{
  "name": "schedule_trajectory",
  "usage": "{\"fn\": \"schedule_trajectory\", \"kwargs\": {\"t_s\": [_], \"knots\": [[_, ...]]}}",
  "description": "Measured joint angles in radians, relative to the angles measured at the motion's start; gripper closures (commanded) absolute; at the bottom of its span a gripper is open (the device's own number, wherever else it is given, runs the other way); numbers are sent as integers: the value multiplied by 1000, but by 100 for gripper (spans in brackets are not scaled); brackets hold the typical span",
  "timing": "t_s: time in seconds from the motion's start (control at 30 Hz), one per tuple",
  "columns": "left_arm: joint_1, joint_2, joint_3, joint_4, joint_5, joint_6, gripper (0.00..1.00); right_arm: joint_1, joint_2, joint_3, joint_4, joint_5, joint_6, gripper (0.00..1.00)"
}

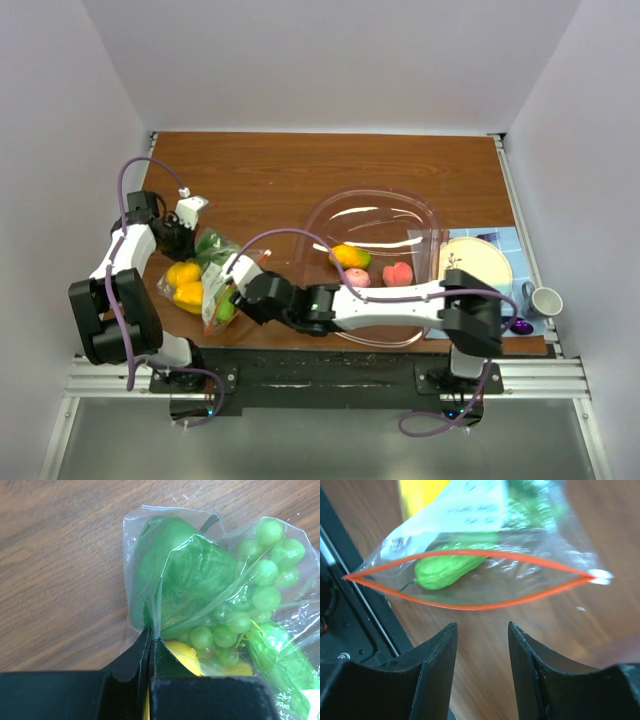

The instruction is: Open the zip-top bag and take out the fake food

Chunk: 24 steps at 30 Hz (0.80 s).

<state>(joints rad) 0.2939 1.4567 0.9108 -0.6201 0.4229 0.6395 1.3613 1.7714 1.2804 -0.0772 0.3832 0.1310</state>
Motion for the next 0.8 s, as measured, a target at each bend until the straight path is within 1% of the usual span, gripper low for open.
{"fn": "schedule_trajectory", "kwargs": {"t_s": [0.2,0.57,0.63,0.77,0.8], "knots": [[0,0,0,0,0,0,100,6,161,97,12,-36,12,49],[0,0,-2,1,0,0,100,6,276,237,42,-64,38,47],[0,0,-6,5,-1,1,100,6,291,245,45,-76,41,46],[0,0,-10,6,-5,1,100,6,300,246,39,-87,45,39],[0,0,-10,6,-5,1,100,6,304,251,35,-87,46,27]]}}
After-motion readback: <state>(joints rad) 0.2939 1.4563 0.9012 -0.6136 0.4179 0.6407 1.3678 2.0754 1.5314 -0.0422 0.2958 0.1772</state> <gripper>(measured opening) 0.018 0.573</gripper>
